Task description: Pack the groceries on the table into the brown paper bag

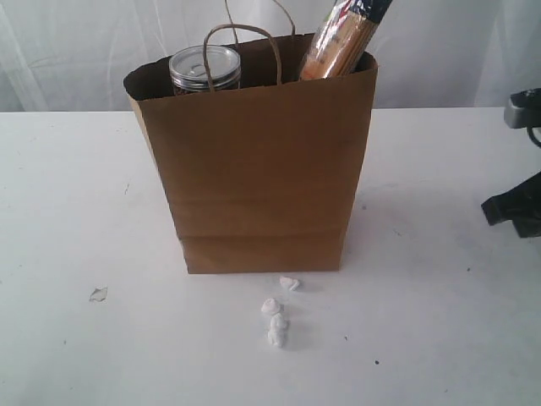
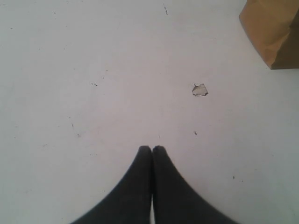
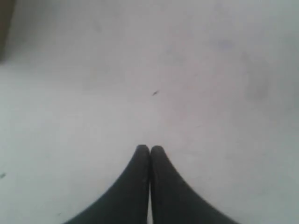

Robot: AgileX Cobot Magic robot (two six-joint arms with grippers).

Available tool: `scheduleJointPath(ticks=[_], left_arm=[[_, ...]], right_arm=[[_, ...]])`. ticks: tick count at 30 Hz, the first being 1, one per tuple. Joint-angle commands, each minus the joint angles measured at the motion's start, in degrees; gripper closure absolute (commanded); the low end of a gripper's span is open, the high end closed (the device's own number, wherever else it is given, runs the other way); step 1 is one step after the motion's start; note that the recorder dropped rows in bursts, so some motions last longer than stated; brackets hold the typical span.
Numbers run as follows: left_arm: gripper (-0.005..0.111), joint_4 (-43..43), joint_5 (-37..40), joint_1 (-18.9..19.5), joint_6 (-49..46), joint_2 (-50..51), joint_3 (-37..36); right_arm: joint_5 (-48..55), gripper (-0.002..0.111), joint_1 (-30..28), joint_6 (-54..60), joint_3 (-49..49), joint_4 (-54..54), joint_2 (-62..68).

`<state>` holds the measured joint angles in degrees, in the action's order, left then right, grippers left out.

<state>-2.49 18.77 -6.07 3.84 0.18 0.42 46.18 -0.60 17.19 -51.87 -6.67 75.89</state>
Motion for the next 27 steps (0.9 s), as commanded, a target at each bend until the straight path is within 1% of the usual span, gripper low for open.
scheduleJointPath(ticks=[1, 2, 6, 8, 10, 14, 18, 22, 25, 27], left_arm=[[0.107, -0.6, 0.5, 0.1, 0.0, -0.2, -0.4], [0.107, -0.6, 0.5, 0.1, 0.0, -0.2, -0.4], [0.107, -0.6, 0.5, 0.1, 0.0, -0.2, -0.4], [0.107, -0.5, 0.5, 0.1, 0.0, -0.2, -0.4], [0.107, -0.5, 0.5, 0.1, 0.0, -0.2, -0.4], [0.107, -0.5, 1.6, 0.1, 0.0, -0.2, -0.4], [0.107, -0.2, 1.0, 0.1, -3.8, -0.2, -0.4], [0.107, -0.1, 0.3, 0.1, -5.6, -0.2, -0.4], [0.107, -0.1, 0.3, 0.1, -5.6, -0.2, -0.4], [0.107, -0.1, 0.3, 0.1, -5.6, -0.2, -0.4]], right_arm=[[10.8, 0.108, 3.1, 12.5, -2.2, -19.1, 1.0], [10.9, 0.108, 6.1, 12.6, -2.2, -21.5, 1.0], [7.6, 0.108, 18.7, 11.5, -2.2, -21.9, 2.3], [4.4, 0.108, 25.7, 9.5, -2.2, -21.7, 3.8], [0.2, 0.108, 31.2, 8.1, -2.2, -21.3, 5.5], [-7.6, 0.108, 39.1, 8.2, -2.2, -21.6, 8.7], [-10.6, 0.108, 42.7, 8.1, -2.2, -21.6, 12.4], [-9.4, 0.107, 43.4, 8.1, -2.2, -21.9, 15.7], [-8.7, 0.100, 43.4, 8.1, -2.3, -22.0, 17.0], [-9.1, 0.090, 43.4, 8.1, -2.3, -22.0, 18.1]])
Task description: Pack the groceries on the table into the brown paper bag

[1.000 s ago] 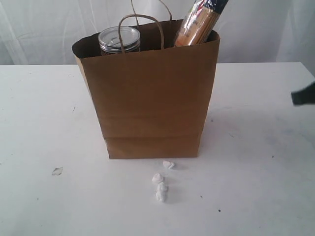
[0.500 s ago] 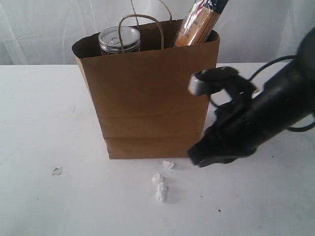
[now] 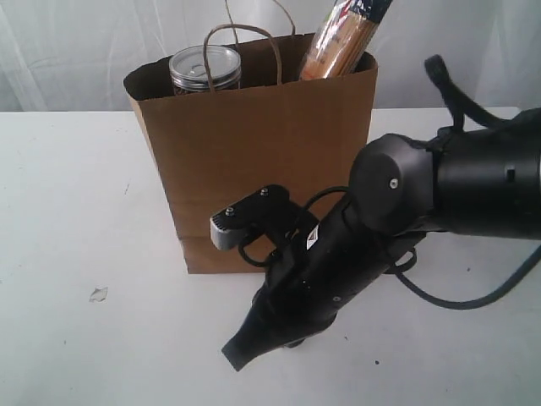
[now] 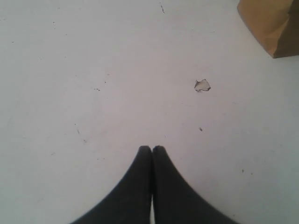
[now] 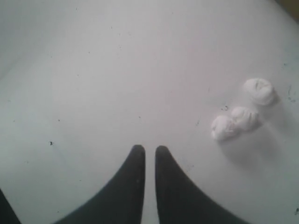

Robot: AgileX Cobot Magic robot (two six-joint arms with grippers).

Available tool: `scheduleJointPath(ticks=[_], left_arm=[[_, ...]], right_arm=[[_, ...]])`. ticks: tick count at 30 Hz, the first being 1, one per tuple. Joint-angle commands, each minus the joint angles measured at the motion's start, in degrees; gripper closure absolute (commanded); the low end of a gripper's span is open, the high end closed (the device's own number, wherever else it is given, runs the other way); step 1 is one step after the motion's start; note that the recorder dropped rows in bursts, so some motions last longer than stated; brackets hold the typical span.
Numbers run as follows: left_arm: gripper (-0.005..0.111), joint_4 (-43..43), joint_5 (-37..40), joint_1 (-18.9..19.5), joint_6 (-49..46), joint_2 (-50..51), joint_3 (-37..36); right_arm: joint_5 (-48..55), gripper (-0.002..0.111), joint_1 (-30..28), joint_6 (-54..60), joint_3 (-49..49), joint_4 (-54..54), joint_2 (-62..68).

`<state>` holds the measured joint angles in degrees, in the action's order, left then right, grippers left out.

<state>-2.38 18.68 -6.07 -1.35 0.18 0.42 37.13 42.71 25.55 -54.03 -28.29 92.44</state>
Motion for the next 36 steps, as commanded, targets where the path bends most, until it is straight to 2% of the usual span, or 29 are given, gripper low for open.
scheduleJointPath(ticks=[1, 5, 10, 16, 19, 27, 36], left_arm=[[0.107, -0.2, 0.4, 0.1, -0.4, -0.2, -0.4], [0.107, -0.2, 0.4, 0.1, -0.4, -0.2, -0.4], [0.107, -0.2, 0.4, 0.1, -0.4, -0.2, -0.4], [0.107, -0.2, 0.4, 0.1, -0.4, -0.2, -0.4], [0.107, -0.2, 0.4, 0.1, -0.4, -0.2, -0.4], [0.107, -0.2, 0.4, 0.1, -0.4, -0.2, -0.4], [0.107, -0.2, 0.4, 0.1, -0.4, -0.2, -0.4]], right_arm=[[-0.3, 0.084, 0.1, -0.3, -0.2, -0.2, 2.2], [-2.4, 0.066, 0.1, -0.3, -0.2, 0.0, 5.4], [-6.1, 0.065, 0.1, -4.4, -2.1, 2.8, 8.6], [-0.8, 0.065, 0.1, -23.6, -9.0, 22.2, 10.5], [2.8, 0.065, 0.1, -29.4, -10.1, 25.6, 11.4], [1.6, 0.070, 0.2, -31.4, -10.6, 24.9, 14.4], [-1.0, 0.089, 0.2, -31.8, -10.6, 24.9, 16.0]])
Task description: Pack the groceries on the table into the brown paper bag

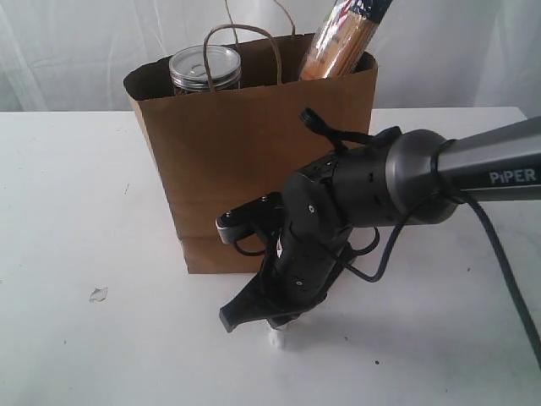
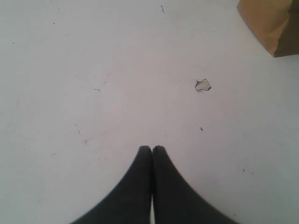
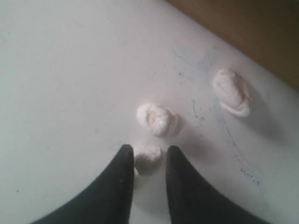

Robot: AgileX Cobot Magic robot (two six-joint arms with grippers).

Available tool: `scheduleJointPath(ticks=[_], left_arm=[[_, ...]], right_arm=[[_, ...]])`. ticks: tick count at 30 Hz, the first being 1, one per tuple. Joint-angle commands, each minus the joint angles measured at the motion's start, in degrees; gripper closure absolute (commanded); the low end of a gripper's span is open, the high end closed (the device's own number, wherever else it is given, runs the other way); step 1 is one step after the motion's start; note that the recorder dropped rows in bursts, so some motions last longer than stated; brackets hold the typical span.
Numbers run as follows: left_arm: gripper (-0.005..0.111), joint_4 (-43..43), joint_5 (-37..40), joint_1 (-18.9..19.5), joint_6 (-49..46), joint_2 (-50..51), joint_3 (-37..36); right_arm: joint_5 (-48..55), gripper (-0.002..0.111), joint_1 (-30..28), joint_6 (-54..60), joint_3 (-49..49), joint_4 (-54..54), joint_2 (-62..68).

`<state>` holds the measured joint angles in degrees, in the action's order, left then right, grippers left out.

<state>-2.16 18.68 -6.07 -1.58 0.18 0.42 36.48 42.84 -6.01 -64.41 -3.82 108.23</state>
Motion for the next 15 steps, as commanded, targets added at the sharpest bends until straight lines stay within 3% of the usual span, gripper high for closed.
scheduleJointPath(ticks=[1, 5, 15], left_arm=[[0.107, -0.4, 0.4, 0.1, -0.2, -0.2, -0.4], [0.107, -0.4, 0.4, 0.1, -0.2, -0.2, -0.4], [0.107, -0.4, 0.4, 0.1, -0.2, -0.2, -0.4]], right_arm=[[-0.3, 0.094, 0.0, -0.2, -0.3, 0.4, 0.2], [2.5, 0.107, 0.0, -0.8, -0.6, -2.5, -0.5], [9.9, 0.107, 0.0, -0.5, -2.5, -6.2, -6.8]])
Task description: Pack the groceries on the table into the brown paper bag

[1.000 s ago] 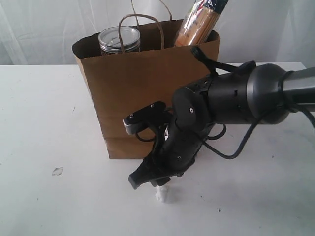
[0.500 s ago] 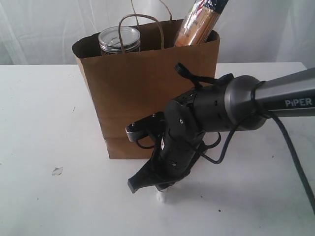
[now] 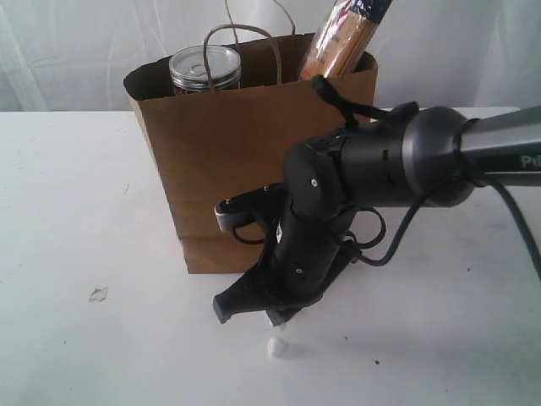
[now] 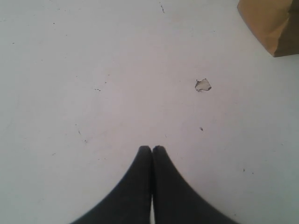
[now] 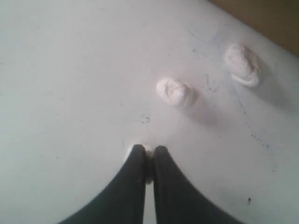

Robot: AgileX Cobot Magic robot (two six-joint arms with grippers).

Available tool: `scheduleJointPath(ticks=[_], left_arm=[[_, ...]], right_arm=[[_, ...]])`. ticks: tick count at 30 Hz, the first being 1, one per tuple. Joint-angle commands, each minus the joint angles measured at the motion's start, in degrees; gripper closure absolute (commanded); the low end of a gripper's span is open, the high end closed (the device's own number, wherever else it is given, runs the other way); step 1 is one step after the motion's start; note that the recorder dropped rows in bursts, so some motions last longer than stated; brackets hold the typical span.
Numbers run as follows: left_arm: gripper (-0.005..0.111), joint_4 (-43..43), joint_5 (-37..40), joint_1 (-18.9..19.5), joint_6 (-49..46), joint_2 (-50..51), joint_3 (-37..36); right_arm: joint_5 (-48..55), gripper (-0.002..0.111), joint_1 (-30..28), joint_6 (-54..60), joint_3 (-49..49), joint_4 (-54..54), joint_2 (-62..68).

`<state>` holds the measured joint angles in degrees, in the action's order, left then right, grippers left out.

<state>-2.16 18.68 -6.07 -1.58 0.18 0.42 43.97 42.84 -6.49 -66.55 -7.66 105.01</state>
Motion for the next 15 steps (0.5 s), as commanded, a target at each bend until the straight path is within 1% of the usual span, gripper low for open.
scheduleJointPath(ticks=[1, 3, 6, 9, 13, 15], left_arm=[[0.107, -0.4, 0.4, 0.1, -0.2, -0.2, -0.4], [0.107, -0.4, 0.4, 0.1, -0.2, -0.2, -0.4], [0.107, -0.4, 0.4, 0.1, -0.2, -0.2, -0.4], [0.107, -0.4, 0.4, 0.1, -0.2, -0.2, -0.4], [0.107, -0.4, 0.4, 0.1, -0.2, -0.2, -0.4], [0.107, -0.4, 0.4, 0.1, -0.2, -0.2, -0.4]], right_arm=[[3.5, 0.107, 0.0, 0.6, -0.4, -4.1, -4.6], [6.0, 0.107, 0.0, 3.5, -0.4, -8.1, -6.5], [9.1, 0.107, 0.0, 11.0, -0.4, -16.8, -9.1], [10.1, 0.108, 0.9, 14.4, -0.4, -23.2, -11.1], [11.4, 0.108, 4.6, 14.4, -3.2, -24.2, -12.2], [12.2, 0.108, 7.4, 14.4, -6.2, -24.8, -12.2]])
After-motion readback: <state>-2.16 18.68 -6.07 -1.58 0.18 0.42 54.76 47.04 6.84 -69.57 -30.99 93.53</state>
